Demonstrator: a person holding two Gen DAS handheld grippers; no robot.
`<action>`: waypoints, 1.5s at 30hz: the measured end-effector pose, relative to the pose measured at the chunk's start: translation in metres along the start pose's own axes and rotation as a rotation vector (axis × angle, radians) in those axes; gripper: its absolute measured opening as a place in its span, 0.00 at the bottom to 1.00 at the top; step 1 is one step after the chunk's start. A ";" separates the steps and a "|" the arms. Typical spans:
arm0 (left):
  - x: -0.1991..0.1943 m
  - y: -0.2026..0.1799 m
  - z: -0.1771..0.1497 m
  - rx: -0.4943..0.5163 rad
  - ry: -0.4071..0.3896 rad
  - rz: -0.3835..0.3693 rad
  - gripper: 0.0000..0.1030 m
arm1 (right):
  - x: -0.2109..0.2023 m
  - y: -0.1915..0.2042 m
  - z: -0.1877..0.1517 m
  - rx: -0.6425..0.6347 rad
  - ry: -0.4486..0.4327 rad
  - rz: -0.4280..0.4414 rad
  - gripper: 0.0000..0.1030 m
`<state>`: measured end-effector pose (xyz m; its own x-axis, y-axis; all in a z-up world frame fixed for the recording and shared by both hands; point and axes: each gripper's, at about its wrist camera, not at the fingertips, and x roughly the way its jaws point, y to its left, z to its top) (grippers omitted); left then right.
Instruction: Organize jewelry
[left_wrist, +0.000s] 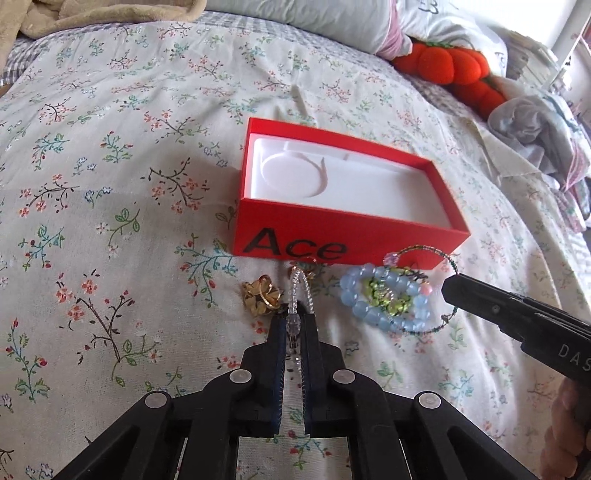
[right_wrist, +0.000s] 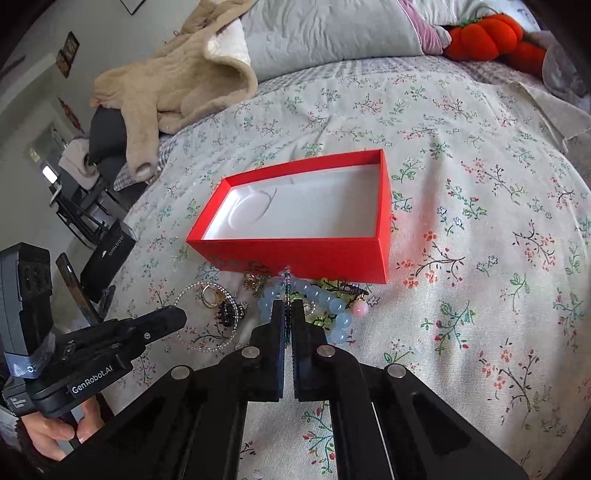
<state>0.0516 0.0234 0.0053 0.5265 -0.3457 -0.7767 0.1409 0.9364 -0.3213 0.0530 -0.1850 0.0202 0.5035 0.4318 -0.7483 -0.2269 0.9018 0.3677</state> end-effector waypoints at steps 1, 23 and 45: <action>-0.002 0.000 0.002 -0.003 0.000 -0.009 0.02 | -0.003 0.001 0.003 -0.001 -0.003 -0.001 0.02; 0.002 -0.018 0.078 -0.134 0.012 -0.334 0.02 | 0.003 0.008 0.094 -0.007 -0.011 0.086 0.02; 0.042 -0.005 0.103 0.117 0.003 0.068 0.02 | 0.042 -0.022 0.095 -0.012 0.105 -0.120 0.05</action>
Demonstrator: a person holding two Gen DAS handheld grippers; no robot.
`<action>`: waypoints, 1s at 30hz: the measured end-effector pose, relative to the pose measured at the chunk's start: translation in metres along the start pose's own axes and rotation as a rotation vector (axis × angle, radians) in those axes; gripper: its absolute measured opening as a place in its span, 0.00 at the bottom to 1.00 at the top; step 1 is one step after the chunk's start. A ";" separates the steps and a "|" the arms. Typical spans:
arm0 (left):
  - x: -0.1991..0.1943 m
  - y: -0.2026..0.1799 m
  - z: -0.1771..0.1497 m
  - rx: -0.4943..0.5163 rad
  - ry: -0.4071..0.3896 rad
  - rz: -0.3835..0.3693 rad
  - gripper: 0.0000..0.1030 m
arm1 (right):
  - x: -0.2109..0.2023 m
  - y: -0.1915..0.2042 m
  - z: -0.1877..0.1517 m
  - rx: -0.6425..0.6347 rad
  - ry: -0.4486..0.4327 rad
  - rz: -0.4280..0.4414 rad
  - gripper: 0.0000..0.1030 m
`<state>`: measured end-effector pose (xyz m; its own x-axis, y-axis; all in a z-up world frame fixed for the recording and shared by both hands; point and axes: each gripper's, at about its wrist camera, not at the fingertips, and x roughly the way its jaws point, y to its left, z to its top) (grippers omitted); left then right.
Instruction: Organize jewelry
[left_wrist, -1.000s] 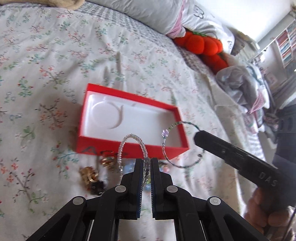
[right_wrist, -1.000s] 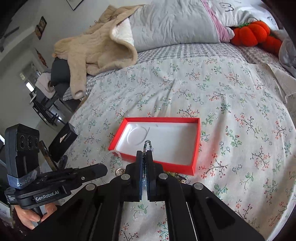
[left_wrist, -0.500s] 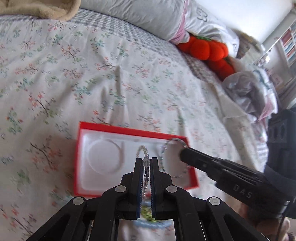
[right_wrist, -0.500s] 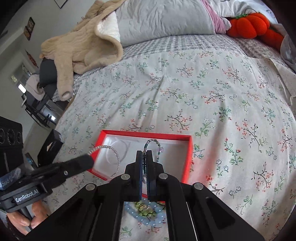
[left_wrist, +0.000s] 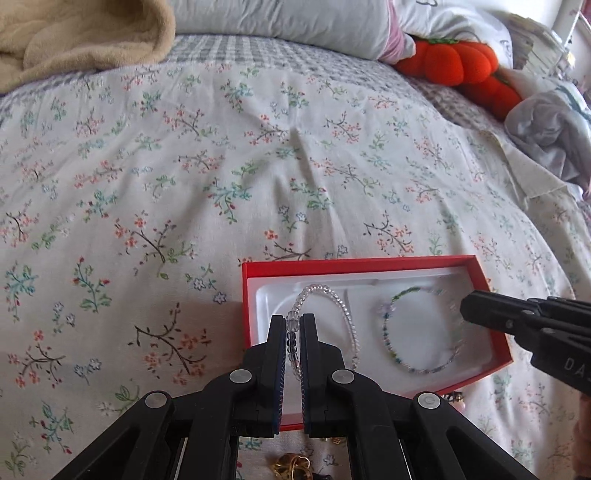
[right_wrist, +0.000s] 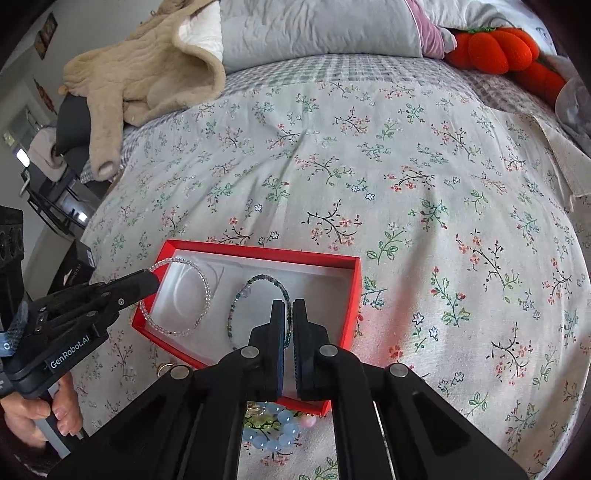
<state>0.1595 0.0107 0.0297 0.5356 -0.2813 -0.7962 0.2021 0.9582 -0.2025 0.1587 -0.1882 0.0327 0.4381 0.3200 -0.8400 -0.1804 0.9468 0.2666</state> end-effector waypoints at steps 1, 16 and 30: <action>-0.003 -0.002 -0.001 0.008 -0.003 0.004 0.04 | -0.003 0.001 -0.002 0.001 -0.002 -0.005 0.07; -0.063 -0.021 -0.046 0.042 -0.088 0.145 0.85 | -0.056 0.021 -0.055 -0.013 -0.080 -0.065 0.57; -0.053 0.010 -0.106 0.030 -0.078 0.182 0.93 | -0.033 0.006 -0.105 -0.036 -0.060 -0.158 0.73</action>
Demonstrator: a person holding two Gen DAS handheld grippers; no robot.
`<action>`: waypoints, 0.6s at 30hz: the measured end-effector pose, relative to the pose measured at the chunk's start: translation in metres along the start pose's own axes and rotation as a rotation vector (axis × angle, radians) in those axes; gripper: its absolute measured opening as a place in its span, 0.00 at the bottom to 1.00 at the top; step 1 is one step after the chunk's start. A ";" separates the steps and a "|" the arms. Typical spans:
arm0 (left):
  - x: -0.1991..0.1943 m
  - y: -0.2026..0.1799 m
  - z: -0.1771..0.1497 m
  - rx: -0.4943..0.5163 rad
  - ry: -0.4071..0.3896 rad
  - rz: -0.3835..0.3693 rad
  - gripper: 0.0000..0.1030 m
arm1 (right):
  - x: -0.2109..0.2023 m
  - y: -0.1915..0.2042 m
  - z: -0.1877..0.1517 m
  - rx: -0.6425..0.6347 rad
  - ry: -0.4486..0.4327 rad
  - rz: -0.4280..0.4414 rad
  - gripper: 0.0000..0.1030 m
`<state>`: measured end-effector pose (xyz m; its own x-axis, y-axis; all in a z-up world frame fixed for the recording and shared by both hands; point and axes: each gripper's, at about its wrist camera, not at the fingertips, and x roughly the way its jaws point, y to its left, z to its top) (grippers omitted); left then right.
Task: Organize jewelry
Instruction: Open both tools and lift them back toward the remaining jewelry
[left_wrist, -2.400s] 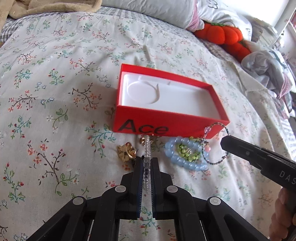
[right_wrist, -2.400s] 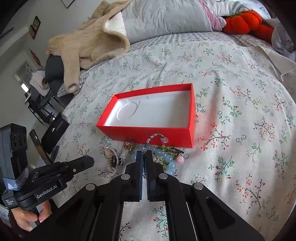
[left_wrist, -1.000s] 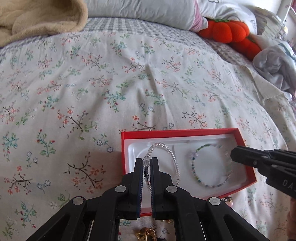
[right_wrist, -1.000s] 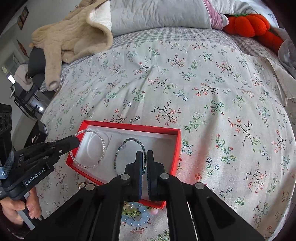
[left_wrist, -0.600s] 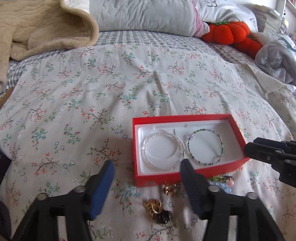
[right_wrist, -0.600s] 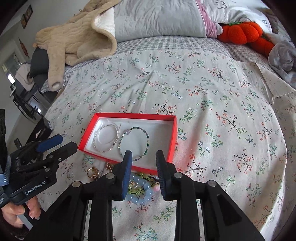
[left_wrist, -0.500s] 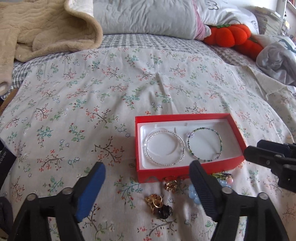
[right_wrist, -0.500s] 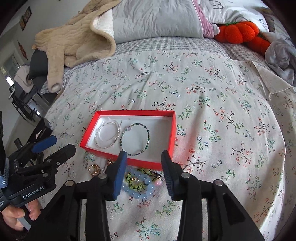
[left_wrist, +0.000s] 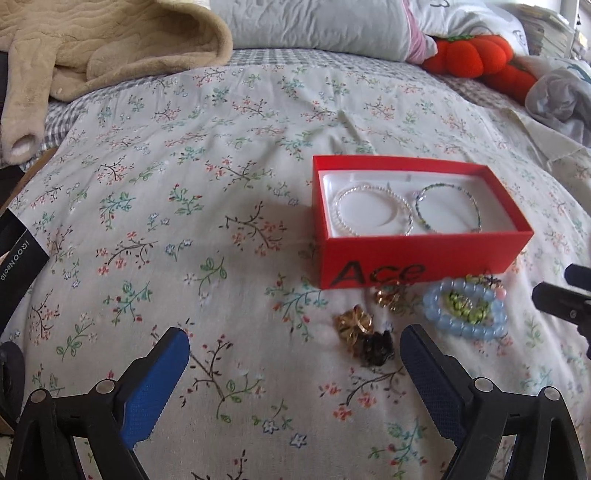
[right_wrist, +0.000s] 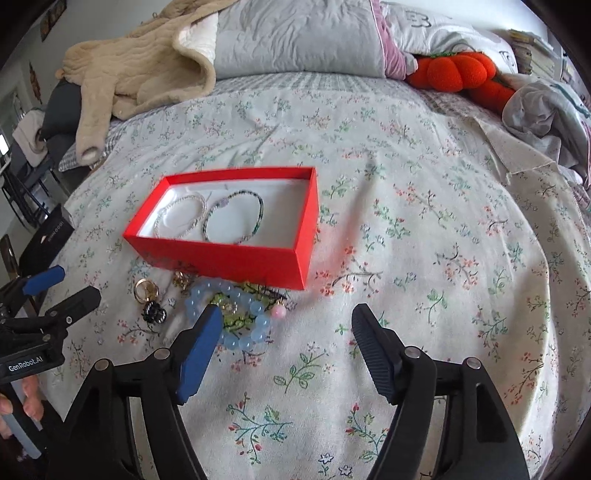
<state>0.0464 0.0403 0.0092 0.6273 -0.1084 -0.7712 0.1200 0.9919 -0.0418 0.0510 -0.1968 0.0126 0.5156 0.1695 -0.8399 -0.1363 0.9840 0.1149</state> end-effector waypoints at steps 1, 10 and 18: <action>0.001 0.001 -0.004 0.006 -0.005 -0.001 0.93 | 0.004 -0.003 -0.003 0.012 0.009 0.008 0.73; 0.013 0.004 -0.029 0.036 0.007 -0.087 0.92 | 0.028 -0.010 -0.030 -0.007 0.012 -0.007 0.73; 0.026 -0.015 -0.034 0.044 0.048 -0.248 0.62 | 0.030 -0.011 -0.048 -0.067 -0.049 0.004 0.82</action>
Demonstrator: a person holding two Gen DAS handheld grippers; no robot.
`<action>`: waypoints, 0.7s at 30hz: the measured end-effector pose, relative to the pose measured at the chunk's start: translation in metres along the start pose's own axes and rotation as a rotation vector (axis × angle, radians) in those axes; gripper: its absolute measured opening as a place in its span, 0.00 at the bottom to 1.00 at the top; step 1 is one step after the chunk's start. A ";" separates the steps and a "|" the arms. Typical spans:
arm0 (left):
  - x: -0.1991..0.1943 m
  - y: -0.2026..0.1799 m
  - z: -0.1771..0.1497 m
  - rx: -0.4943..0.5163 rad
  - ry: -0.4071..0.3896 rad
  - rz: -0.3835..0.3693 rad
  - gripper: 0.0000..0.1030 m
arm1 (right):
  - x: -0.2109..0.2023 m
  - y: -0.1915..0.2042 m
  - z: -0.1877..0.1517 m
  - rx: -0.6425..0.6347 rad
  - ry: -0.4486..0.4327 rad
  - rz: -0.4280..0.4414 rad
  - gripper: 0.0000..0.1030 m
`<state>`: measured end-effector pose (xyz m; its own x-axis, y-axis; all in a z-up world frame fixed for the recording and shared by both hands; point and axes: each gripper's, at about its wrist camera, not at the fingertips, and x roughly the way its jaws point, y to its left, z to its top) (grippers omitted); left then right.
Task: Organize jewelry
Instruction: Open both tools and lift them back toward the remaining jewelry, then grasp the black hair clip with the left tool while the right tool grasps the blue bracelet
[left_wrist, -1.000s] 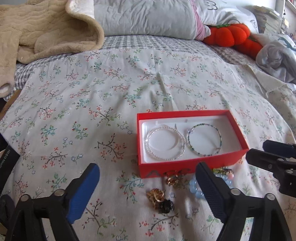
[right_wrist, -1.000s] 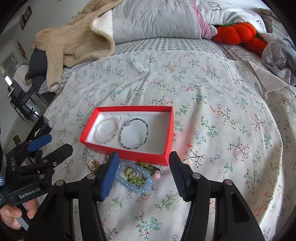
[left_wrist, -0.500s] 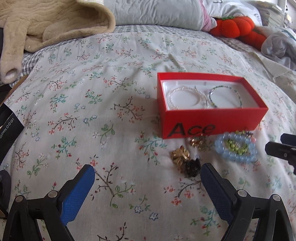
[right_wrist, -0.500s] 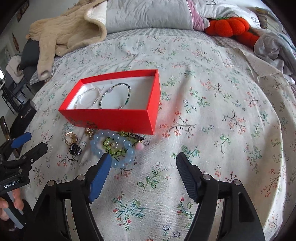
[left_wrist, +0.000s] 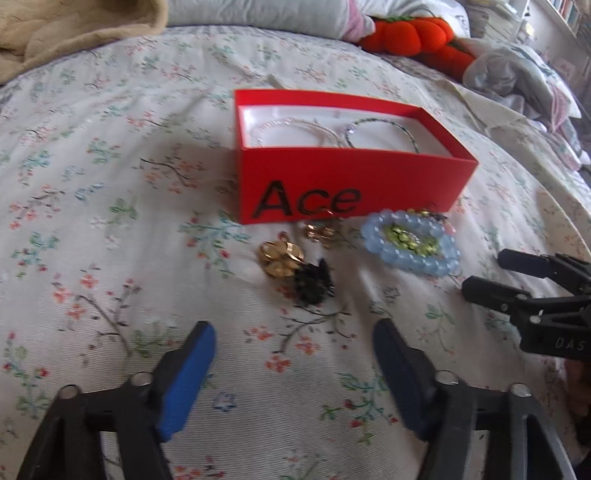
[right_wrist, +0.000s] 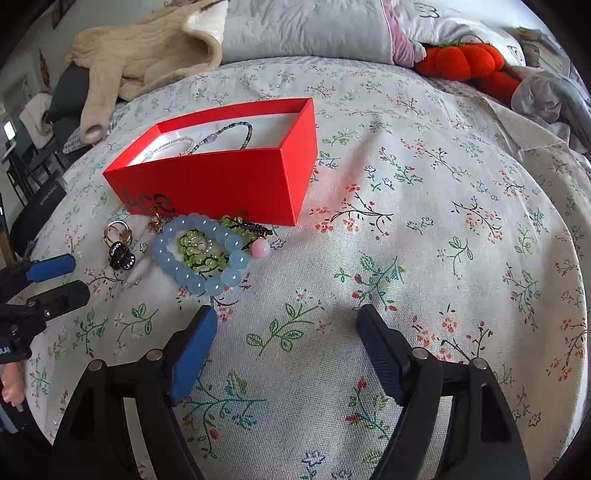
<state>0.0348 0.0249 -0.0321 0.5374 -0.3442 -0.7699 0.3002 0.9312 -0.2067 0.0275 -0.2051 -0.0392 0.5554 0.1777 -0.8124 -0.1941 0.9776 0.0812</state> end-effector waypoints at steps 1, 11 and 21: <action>0.003 -0.001 0.001 -0.001 0.002 -0.006 0.59 | 0.000 0.000 -0.001 -0.004 -0.002 0.006 0.84; 0.022 -0.011 0.010 -0.036 -0.001 -0.031 0.43 | 0.002 -0.001 -0.003 -0.022 -0.001 0.032 0.91; 0.029 -0.009 0.013 -0.096 -0.011 0.012 0.20 | 0.000 -0.002 0.002 0.004 0.007 0.050 0.91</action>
<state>0.0584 0.0048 -0.0446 0.5491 -0.3336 -0.7663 0.2174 0.9423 -0.2545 0.0289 -0.2069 -0.0382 0.5394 0.2255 -0.8113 -0.2184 0.9680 0.1239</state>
